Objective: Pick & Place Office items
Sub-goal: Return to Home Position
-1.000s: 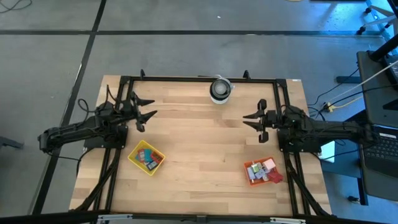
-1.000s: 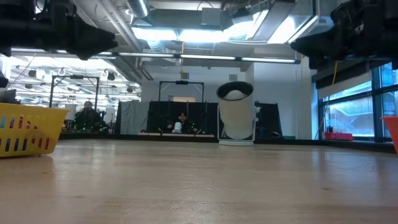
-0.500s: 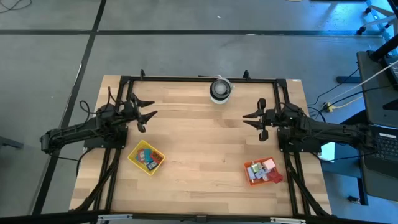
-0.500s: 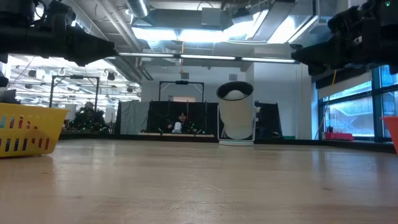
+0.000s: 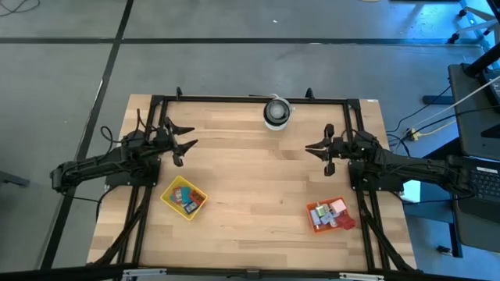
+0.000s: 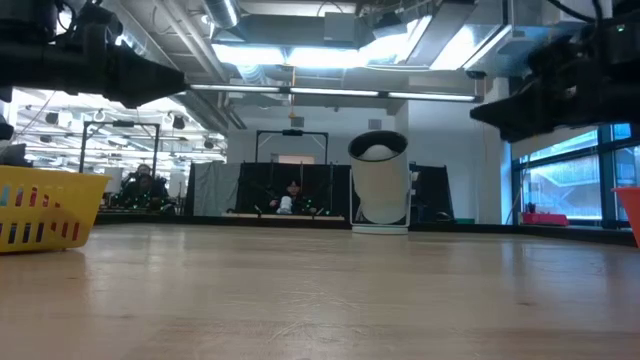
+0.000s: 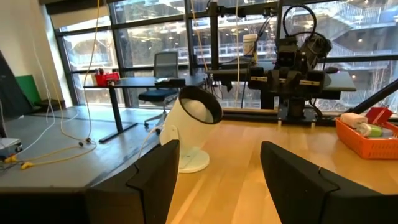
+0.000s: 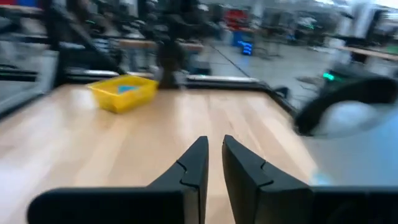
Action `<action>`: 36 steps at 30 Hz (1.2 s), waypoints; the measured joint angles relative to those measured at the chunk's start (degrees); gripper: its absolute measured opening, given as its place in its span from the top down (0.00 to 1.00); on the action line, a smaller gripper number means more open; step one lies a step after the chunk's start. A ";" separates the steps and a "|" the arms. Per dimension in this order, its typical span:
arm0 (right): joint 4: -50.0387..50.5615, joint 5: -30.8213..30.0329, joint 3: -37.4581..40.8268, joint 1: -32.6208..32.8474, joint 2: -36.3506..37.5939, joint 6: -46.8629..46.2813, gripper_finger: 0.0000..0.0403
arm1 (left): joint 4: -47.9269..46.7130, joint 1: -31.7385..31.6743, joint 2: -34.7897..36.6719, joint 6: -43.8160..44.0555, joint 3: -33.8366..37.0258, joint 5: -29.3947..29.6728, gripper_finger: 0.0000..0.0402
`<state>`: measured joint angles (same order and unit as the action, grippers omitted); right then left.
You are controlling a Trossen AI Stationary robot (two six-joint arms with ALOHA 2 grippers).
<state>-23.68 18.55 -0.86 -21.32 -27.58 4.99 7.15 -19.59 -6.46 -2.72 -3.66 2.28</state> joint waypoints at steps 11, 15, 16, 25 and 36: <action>-1.71 -20.88 -0.02 -0.03 -0.02 -2.62 0.88 | 0.51 0.00 0.00 0.45 0.00 5.39 0.45; -1.73 -17.68 -0.02 -0.03 -0.02 -1.98 0.88 | 0.79 0.00 0.00 1.69 0.00 3.80 0.45; -1.62 -16.59 -0.02 -0.03 -0.02 -2.17 0.88 | 0.78 0.00 0.00 2.23 0.00 3.75 0.45; -1.58 -14.58 -0.04 0.00 -0.02 -9.62 0.88 | -0.08 0.00 0.00 4.96 0.00 3.72 0.45; -1.60 -22.32 -0.07 0.04 -0.02 -16.71 0.88 | -0.12 0.00 0.00 4.98 0.00 5.62 0.45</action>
<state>-25.28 -3.77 -0.93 -21.28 -27.59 -11.72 7.03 -19.59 -6.46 2.26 -3.66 7.90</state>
